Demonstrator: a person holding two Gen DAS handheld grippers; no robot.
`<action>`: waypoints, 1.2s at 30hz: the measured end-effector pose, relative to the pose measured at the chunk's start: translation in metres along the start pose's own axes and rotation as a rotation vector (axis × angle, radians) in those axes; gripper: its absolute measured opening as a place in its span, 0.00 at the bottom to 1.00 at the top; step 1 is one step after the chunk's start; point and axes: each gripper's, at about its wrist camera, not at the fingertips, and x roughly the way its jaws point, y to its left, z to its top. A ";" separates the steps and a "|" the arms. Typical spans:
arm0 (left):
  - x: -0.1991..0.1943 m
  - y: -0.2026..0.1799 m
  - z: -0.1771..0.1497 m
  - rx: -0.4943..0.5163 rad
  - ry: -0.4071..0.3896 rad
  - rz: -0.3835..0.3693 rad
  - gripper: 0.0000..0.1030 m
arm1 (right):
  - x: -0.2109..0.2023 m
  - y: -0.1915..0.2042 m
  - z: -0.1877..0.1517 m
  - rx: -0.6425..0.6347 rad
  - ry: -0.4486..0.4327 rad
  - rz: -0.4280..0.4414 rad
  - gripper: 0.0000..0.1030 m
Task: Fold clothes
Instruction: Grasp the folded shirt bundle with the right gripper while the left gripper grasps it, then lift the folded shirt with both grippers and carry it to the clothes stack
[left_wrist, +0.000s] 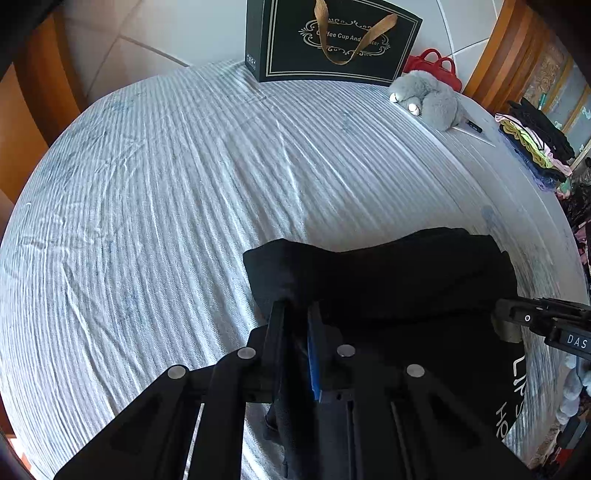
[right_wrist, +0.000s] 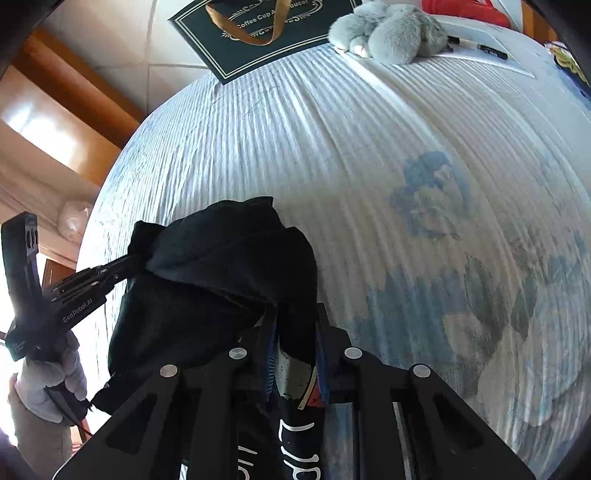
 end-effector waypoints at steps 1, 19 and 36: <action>-0.001 -0.001 -0.001 0.001 -0.003 0.006 0.14 | 0.000 -0.003 -0.001 0.015 -0.006 -0.008 0.25; -0.031 -0.007 -0.057 -0.166 -0.033 -0.141 0.53 | -0.036 -0.007 -0.086 0.012 0.001 0.036 0.48; -0.038 -0.013 -0.073 -0.092 -0.028 -0.089 0.74 | -0.048 -0.013 -0.053 -0.074 -0.076 0.036 0.31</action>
